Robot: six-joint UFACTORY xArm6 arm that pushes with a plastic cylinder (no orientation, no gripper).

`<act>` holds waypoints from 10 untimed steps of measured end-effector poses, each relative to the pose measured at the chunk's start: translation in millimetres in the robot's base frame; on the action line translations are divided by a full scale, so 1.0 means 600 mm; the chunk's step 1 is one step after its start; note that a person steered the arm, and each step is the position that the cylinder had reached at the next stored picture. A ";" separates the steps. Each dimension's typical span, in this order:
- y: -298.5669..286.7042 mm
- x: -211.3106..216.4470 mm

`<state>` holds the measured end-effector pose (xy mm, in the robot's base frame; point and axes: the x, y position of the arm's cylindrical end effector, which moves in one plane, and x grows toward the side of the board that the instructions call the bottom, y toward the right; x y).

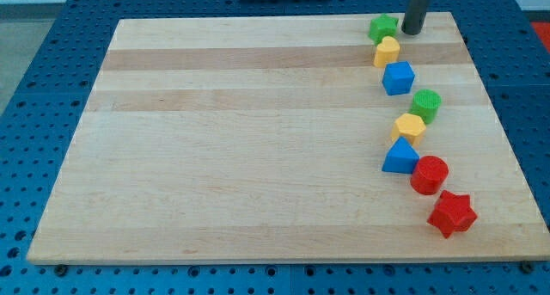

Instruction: Push the yellow heart slightly left

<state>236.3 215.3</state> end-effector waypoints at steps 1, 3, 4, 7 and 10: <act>0.026 0.024; 0.027 0.058; 0.026 0.058; -0.015 0.066; -0.063 0.080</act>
<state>284.3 177.3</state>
